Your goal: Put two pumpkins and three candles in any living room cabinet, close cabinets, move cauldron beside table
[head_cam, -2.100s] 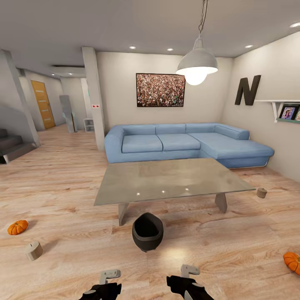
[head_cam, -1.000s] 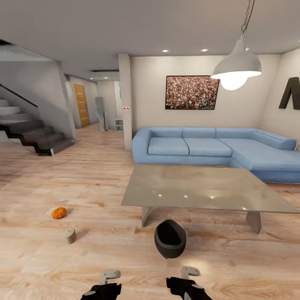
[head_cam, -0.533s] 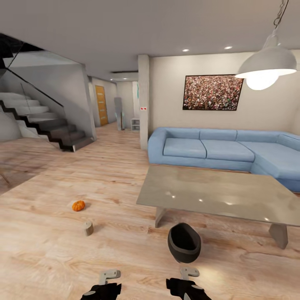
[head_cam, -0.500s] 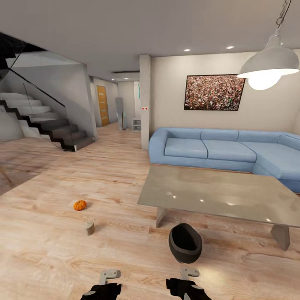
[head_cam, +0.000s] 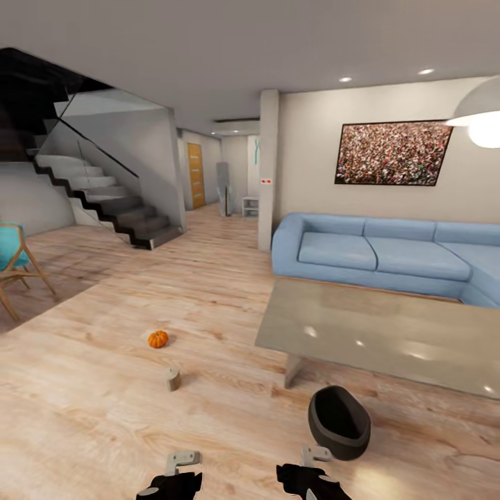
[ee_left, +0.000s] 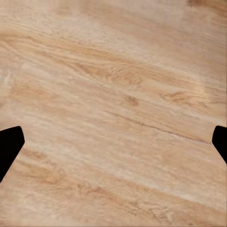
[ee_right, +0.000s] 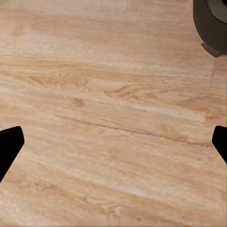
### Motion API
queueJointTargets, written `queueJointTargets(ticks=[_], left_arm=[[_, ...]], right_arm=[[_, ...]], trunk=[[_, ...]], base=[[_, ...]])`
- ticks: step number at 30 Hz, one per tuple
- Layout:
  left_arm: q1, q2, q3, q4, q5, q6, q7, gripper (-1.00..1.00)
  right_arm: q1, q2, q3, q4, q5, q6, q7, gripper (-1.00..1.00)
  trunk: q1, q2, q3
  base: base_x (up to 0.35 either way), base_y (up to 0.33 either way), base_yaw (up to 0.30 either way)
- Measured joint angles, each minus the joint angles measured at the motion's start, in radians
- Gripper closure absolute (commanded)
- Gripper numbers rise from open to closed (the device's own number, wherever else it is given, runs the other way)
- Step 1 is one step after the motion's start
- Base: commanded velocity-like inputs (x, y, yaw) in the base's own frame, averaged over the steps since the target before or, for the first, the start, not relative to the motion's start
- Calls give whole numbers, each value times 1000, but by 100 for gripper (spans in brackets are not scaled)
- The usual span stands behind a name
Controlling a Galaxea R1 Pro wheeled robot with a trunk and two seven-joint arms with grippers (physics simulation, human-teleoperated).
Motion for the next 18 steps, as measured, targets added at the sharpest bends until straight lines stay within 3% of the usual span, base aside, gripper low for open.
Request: queueJointTargets(ticks=[10, 18], left_arm=[[3, 0, -1, 0, 0, 0, 0, -100], [5, 0, -1, 0, 0, -3, 0, -100]], right_arm=[[0, 1, 1, 0, 0, 0, 0, -100], [0, 2, 1, 2, 0, 0, 0, -100]], trunk=[[0, 0, 0], [0, 0, 0]], base=[[62, 235, 256], [3, 59, 289]])
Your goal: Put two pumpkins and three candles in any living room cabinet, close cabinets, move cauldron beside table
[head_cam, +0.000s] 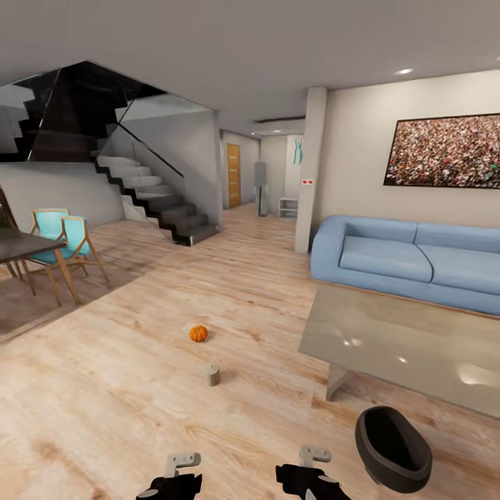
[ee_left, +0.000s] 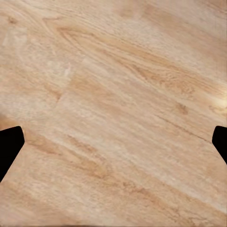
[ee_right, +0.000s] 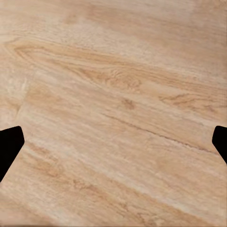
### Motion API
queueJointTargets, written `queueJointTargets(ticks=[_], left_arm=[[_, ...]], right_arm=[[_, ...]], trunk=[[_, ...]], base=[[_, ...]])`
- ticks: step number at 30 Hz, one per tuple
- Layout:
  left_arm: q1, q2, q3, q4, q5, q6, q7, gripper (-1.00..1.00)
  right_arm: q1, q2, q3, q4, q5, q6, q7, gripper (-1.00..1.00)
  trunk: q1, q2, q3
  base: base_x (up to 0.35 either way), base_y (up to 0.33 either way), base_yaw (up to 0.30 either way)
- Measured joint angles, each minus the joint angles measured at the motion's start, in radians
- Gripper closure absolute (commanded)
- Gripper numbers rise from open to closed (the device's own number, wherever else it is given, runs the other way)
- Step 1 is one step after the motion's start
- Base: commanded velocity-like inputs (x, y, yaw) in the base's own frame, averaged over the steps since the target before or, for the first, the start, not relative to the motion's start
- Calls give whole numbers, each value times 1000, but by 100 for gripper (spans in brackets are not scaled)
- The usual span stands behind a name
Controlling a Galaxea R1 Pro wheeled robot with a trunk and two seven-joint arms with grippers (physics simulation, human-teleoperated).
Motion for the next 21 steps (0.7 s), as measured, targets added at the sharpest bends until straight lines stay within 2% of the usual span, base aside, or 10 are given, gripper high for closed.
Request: queueJointTargets(ticks=[21], left_arm=[[1, 0, 0, 0, 0, -1, 0, -100]], right_arm=[[0, 2, 2, 8, 1, 0, 0, -100]], trunk=[[0, 0, 0]], base=[[0, 2, 291]])
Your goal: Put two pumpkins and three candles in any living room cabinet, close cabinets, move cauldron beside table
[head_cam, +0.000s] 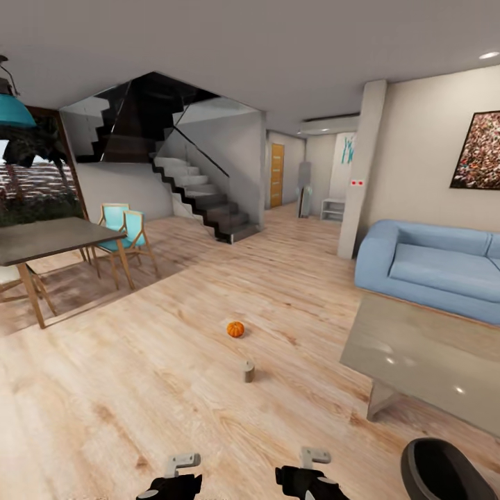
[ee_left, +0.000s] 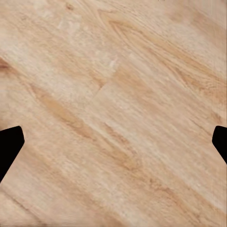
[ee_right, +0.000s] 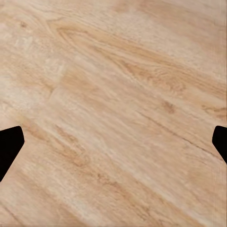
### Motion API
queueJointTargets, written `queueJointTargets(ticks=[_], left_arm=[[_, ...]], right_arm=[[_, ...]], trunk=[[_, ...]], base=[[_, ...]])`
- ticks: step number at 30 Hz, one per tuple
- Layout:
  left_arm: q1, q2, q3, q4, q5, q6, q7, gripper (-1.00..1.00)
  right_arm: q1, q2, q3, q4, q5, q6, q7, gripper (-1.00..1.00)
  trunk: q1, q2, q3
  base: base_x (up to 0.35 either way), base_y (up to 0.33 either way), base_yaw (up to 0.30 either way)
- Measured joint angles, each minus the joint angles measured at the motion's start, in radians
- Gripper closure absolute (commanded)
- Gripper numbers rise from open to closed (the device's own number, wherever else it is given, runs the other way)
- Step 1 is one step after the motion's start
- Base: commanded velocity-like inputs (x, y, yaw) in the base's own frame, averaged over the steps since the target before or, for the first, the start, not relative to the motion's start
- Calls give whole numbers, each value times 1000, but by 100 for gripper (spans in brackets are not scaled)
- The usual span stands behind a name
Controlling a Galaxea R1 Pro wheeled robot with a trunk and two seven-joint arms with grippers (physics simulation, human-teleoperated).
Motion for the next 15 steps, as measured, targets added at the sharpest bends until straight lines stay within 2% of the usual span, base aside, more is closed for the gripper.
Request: queueJointTargets(ticks=[15], left_arm=[[1, 0, 0, 0, 0, 0, 0, -100]], right_arm=[[0, 0, 1, 5, 0, 0, 0, -100]], trunk=[[0, 0, 0]], base=[[0, 0, 291]])
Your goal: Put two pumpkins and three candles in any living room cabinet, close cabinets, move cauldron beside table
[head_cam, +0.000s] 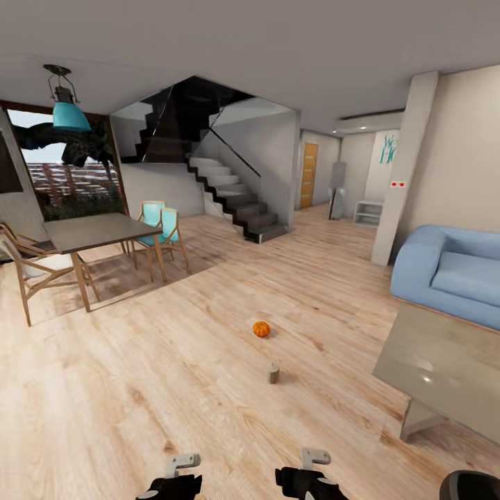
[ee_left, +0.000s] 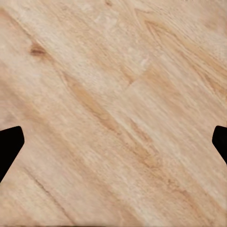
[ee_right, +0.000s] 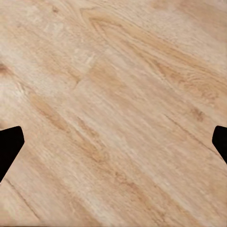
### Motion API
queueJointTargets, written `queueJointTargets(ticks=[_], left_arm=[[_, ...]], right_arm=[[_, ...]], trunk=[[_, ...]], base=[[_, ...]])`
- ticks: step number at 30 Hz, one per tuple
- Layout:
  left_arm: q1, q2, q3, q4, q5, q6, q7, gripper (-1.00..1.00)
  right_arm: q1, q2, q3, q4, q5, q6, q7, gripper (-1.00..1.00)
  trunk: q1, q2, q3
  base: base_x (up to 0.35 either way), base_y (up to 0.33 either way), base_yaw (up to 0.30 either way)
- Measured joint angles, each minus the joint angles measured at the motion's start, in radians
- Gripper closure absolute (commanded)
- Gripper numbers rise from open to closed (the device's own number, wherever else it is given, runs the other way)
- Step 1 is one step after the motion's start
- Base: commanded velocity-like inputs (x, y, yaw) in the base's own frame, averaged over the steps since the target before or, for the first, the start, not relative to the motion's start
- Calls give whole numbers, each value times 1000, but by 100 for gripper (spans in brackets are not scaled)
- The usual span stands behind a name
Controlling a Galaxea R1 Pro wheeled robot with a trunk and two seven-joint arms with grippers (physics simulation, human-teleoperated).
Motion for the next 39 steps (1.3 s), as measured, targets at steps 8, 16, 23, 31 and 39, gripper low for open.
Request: queueJointTargets(ticks=[8, 16, 23, 31, 39], left_arm=[[3, 0, 0, 0, 0, -1, 0, -100], [6, 0, 0, 0, 0, -1, 0, -100], [6, 0, 0, 0, 0, -1, 0, -100], [7, 0, -1, 0, -1, -1, 0, -100], [6, 0, 0, 0, -1, -1, 0, -100]], right_arm=[[0, 1, 0, 1, 0, 0, 0, -100], [0, 2, 0, 2, 0, 0, 0, -100], [0, 2, 0, 2, 0, 0, 0, -100], [0, 3, 0, 2, 1, 0, 0, -100], [0, 3, 0, 2, 2, 0, 0, -100]], trunk=[[0, 0, 0], [0, 0, 0], [0, 0, 0], [0, 0, 0], [0, 0, 0]], base=[[0, 0, 290], [0, 0, 291], [0, 0, 290], [0, 0, 291], [0, 0, 291]])
